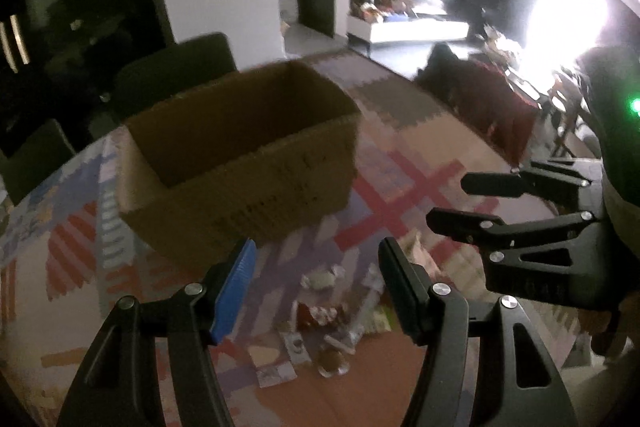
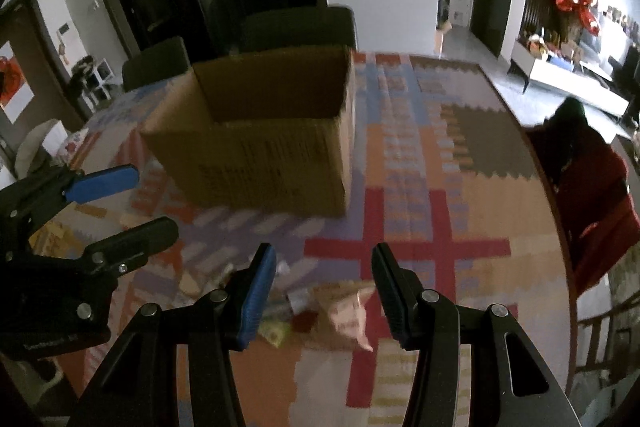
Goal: Organize snacks
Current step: 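Withdraw both grippers from the box back toward the snack pile, then grasp the clear tube with the left gripper while the right grasps the Fortune Biscuits bag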
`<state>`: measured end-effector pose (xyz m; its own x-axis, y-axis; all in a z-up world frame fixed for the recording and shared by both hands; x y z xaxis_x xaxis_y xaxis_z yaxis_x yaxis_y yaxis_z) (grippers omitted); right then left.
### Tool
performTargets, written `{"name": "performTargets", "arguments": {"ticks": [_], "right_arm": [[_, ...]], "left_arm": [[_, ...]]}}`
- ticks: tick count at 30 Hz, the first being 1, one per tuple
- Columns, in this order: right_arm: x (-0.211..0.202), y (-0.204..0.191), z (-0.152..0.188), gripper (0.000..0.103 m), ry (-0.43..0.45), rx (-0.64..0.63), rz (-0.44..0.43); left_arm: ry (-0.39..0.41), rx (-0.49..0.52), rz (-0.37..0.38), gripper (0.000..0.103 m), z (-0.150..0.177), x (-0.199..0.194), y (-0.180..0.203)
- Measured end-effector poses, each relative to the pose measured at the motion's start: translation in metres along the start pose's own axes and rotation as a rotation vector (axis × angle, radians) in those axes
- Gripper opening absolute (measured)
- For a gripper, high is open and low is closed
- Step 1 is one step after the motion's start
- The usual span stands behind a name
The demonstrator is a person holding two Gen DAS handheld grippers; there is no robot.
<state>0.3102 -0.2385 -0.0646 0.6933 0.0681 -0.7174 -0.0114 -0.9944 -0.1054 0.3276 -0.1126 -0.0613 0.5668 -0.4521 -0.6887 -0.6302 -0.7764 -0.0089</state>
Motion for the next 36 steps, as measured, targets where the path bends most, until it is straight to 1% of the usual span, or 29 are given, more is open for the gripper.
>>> {"name": "performTargets", "arguments": {"ticks": [3, 6, 12, 14, 15, 18, 23, 27, 30, 33, 36], "right_arm": [[0.007, 0.002, 0.012, 0.051, -0.033, 0.002, -0.001], [0.014, 0.003, 0.023, 0.051, -0.065, 0.009, -0.003], [0.036, 0.007, 0.047, 0.051, -0.152, 0.03, -0.022], [0.043, 0.008, 0.054, 0.051, -0.172, 0.033, -0.014], [0.048, 0.008, 0.057, 0.051, -0.182, 0.029, -0.012], [0.056, 0.008, 0.063, 0.051, -0.208, 0.023, -0.006], [0.069, 0.01, 0.069, 0.051, -0.242, 0.027, -0.002], [0.075, 0.012, 0.071, 0.051, -0.251, 0.037, -0.006], [0.081, 0.015, 0.072, 0.051, -0.267, 0.062, -0.017], [0.083, 0.016, 0.074, 0.051, -0.273, 0.065, -0.012], [0.087, 0.017, 0.077, 0.051, -0.285, 0.09, -0.027]], "left_arm": [[-0.039, 0.033, 0.015, 0.062, 0.012, 0.01, 0.006], [-0.076, 0.048, 0.05, 0.062, 0.021, 0.018, 0.011], [-0.15, 0.074, 0.138, 0.062, 0.039, 0.039, 0.021], [-0.181, 0.077, 0.166, 0.062, 0.045, 0.049, 0.022], [-0.189, 0.078, 0.169, 0.06, 0.048, 0.052, 0.022], [-0.22, 0.085, 0.184, 0.058, 0.057, 0.063, 0.022], [-0.259, 0.076, 0.23, 0.055, 0.066, 0.078, 0.024], [-0.285, 0.074, 0.255, 0.049, 0.069, 0.091, 0.027], [-0.305, 0.074, 0.265, 0.046, 0.071, 0.1, 0.03], [-0.324, 0.088, 0.269, 0.04, 0.075, 0.108, 0.033], [-0.338, 0.092, 0.276, 0.039, 0.077, 0.114, 0.036]]}}
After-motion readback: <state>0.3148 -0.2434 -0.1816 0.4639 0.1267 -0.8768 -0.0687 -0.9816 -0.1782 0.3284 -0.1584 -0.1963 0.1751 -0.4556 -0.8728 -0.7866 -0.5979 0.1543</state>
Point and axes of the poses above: each gripper's, at about its wrist camera, not at the fingertips, and x roughly the way its jaws point, y to its right, z to its underside, the point moved 3 cm from there along x, roughly the way its jaws point, and after that the axes turned 9 degrees about y, right-handed, at the moved point
